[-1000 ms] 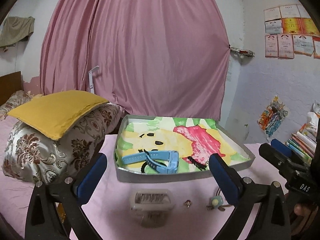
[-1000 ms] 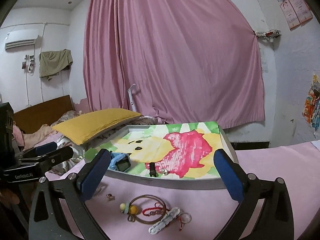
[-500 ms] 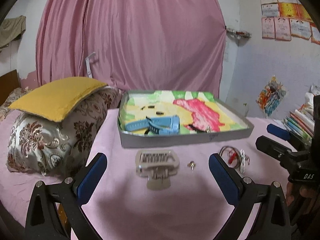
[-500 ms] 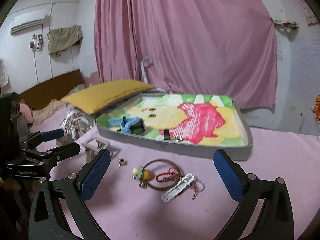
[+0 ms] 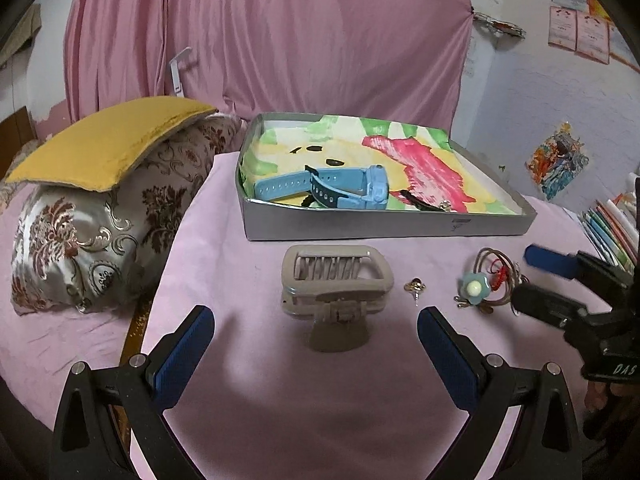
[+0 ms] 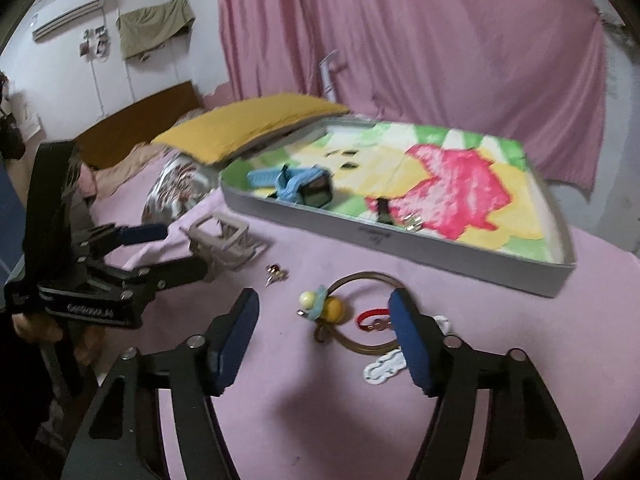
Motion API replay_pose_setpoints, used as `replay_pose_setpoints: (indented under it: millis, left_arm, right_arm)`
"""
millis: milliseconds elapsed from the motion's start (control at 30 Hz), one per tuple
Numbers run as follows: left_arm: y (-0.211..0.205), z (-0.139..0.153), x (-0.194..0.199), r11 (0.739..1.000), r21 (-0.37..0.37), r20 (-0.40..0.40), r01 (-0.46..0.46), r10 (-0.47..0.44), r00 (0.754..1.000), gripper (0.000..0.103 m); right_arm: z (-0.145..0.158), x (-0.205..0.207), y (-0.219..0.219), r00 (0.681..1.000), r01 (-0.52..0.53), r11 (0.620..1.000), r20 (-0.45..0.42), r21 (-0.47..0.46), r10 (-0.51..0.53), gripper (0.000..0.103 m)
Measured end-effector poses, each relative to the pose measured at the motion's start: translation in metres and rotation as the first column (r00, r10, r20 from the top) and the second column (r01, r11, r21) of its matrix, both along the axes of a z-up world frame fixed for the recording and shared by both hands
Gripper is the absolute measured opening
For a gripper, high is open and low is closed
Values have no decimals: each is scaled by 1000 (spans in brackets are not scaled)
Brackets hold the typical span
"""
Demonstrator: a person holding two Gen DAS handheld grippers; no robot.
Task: Organize jewelry
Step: 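Grasp the silver hair clip with left tool while right tool grasps bead keychain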
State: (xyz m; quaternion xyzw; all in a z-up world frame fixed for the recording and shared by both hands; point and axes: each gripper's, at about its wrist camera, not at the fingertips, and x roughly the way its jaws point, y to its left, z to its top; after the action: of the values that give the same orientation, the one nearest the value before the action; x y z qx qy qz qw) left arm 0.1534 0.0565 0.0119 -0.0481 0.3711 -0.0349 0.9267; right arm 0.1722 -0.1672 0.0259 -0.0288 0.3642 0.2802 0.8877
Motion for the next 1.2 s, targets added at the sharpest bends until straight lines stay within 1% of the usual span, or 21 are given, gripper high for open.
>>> replay_pose_setpoints:
  millis: [33,100,167,200,267,400,500,533,633,700,733,867,933,1033,1200]
  left_arm:
    - [1,-1,3,1000,-4,-5,-4,4,1000,102]
    - [3,-2,7,1000,-13,-15,-3,3,1000,100]
    - [3,-4,11,1000,-21,-25,0,-1,1000,97]
    - [3,-5,14,1000,-26,-35,2,-3,999,96]
    - [4,-6,18,999,-43,-55,9,-11,998,89]
    - [4,-9,26,998,-63,-79,22,-27,997,84]
    - [1,-9,31,999,-47,-86,29,-32,996,83]
    - [-1,-10,32,999,-40,-89,32,-35,995,83]
    - [-5,-10,36,999,-17,-105,40,-42,994,81]
    - [-7,-10,39,999,1,-113,40,-39,993,77]
    - [-8,-9,39,999,9,-116,41,-40,992,74]
    - [-13,-9,42,998,43,-123,54,-49,991,63]
    - [-15,-8,41,996,57,-126,64,-56,990,62]
    - [-16,-8,40,996,54,-131,74,-67,989,62]
    - [-15,-7,28,997,11,-108,79,-78,991,62]
  right_arm:
    - [-1,2,2,1000,-8,1000,-14,-2,8,52]
    - [-4,8,4,999,-19,1000,-40,-8,19,49]
    - [-7,12,7,998,-27,999,-61,-16,26,43]
    - [-8,14,9,997,-32,999,-67,-20,30,43]
    - [-9,16,12,996,-40,999,-76,-32,37,42]
    - [-13,21,18,994,-56,997,-96,-54,50,41]
    - [-13,24,21,995,-51,995,-87,-81,43,38]
    - [-13,24,21,995,-51,995,-86,-84,44,35]
    - [-12,24,21,996,-49,994,-81,-95,41,31]
    - [-12,24,22,996,-53,994,-77,-95,46,29]
    - [-12,23,23,996,-57,994,-78,-98,49,26]
    - [-12,20,23,996,-61,992,-71,-110,54,25]
    - [-12,18,23,996,-64,991,-67,-115,57,25]
    - [-9,12,22,997,-70,992,-51,-108,65,25]
    - [-1,-3,14,998,-59,995,4,-75,59,25]
